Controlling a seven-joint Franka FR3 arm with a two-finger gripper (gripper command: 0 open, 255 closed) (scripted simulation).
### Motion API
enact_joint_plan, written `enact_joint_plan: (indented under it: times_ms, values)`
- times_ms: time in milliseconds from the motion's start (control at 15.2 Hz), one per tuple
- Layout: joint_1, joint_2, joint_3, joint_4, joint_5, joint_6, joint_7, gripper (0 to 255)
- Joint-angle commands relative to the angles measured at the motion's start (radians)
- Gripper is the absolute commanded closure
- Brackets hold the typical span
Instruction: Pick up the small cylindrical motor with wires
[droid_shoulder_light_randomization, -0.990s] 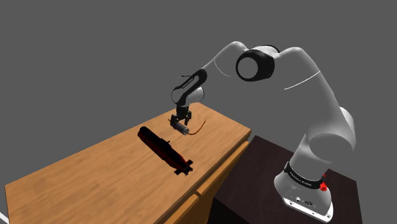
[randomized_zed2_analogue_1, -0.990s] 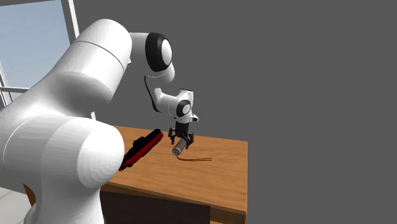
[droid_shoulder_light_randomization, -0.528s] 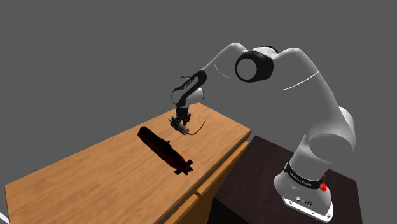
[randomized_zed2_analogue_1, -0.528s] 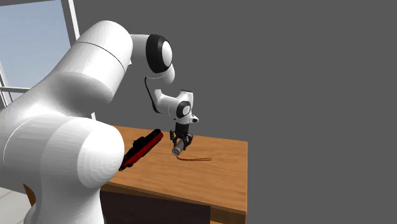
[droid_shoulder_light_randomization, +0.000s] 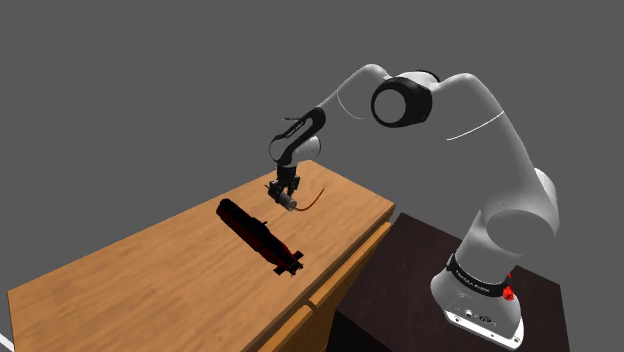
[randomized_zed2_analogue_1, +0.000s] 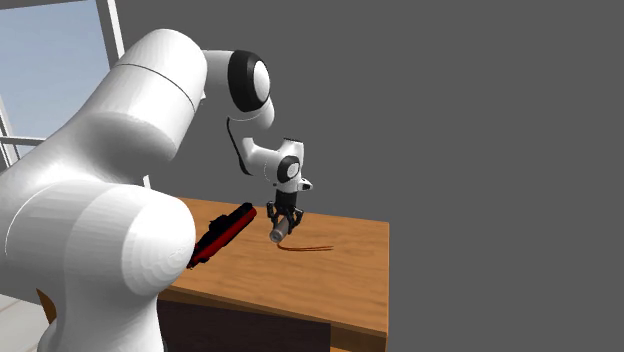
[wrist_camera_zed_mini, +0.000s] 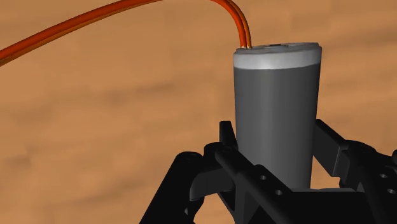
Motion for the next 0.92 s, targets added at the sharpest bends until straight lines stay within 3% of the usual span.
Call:
enact_joint_plan:
  times_ms: [0,858]
  values:
    - [0.001,-0.022,-0.002,-0.008,-0.002,-0.013,0.002,255]
    - [0.008,-0.134,-0.015,-0.035,-0.016,-0.098,0.022,255]
